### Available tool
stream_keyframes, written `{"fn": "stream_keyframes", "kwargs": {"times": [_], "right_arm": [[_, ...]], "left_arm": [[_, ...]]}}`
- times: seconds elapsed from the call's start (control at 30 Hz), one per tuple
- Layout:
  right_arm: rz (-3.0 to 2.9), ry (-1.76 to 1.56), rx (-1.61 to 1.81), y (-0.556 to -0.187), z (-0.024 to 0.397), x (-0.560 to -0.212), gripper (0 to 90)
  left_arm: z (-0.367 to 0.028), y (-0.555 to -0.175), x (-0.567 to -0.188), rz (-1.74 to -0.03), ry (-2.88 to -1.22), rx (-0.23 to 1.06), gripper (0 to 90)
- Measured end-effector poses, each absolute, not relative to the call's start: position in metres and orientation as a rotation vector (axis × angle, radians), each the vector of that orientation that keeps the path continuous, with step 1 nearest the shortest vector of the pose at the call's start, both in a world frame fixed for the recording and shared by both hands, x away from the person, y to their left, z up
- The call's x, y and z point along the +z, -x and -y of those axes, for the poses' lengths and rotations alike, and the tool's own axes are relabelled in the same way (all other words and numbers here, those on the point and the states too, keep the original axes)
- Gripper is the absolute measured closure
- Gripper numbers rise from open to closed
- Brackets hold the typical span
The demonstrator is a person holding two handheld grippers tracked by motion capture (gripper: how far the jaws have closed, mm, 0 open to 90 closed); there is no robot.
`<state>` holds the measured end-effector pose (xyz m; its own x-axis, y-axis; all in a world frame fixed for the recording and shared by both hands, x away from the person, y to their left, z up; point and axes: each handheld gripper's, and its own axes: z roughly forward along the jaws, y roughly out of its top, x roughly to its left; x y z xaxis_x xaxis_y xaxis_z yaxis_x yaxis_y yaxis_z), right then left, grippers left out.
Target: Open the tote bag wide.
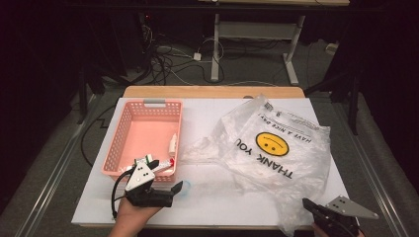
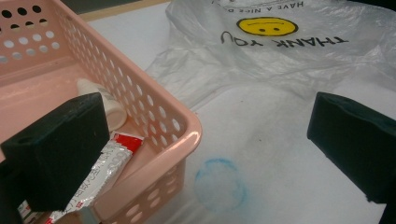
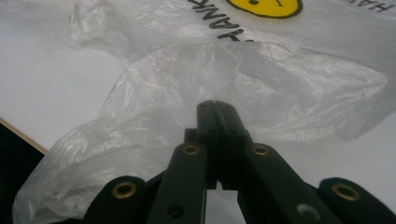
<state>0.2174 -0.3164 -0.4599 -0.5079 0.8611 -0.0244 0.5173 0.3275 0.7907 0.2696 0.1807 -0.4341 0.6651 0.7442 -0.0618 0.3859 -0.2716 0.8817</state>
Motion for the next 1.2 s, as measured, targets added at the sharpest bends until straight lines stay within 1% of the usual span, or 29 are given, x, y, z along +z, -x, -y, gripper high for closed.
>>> {"fn": "stream_keyframes", "kwargs": {"times": [0.2, 0.3, 0.57, 0.63, 0.7, 0.77, 0.93, 1.07, 1.2], "right_arm": [[-2.199, -1.143, 1.056, -0.223, 0.287, -0.461, 90.0], [-2.240, -1.098, 1.072, -0.224, 0.271, -0.463, 90.0], [-2.303, -1.034, 1.123, -0.215, 0.247, -0.464, 90.0], [-2.321, -1.012, 1.125, -0.212, 0.241, -0.465, 90.0], [-2.333, -1.001, 1.126, -0.210, 0.237, -0.466, 89.3], [-2.327, -0.992, 1.139, -0.209, 0.237, -0.464, 81.6], [-2.296, -1.007, 1.222, -0.209, 0.248, -0.456, 66.1], [-2.236, -1.024, 1.278, -0.211, 0.260, -0.447, 60.5], [-2.178, -1.040, 1.304, -0.212, 0.272, -0.440, 58.7]], "left_arm": [[-0.179, -0.271, -0.434, -0.893, -1.916, 0.474, 0.0], [-0.178, -0.271, -0.434, -0.893, -1.916, 0.448, 0.0], [-0.178, -0.272, -0.433, -0.894, -1.927, 0.410, 0.0], [-0.179, -0.272, -0.434, -0.893, -1.924, 0.411, 0.0], [-0.179, -0.272, -0.434, -0.888, -1.912, 0.441, 0.0], [-0.179, -0.271, -0.434, -0.883, -1.907, 0.437, 0.0], [-0.179, -0.271, -0.432, -0.900, -1.920, 0.421, 0.0], [-0.178, -0.271, -0.431, -0.895, -1.933, 0.417, 0.0], [-0.178, -0.271, -0.431, -0.889, -1.937, 0.407, 0.0]]}}
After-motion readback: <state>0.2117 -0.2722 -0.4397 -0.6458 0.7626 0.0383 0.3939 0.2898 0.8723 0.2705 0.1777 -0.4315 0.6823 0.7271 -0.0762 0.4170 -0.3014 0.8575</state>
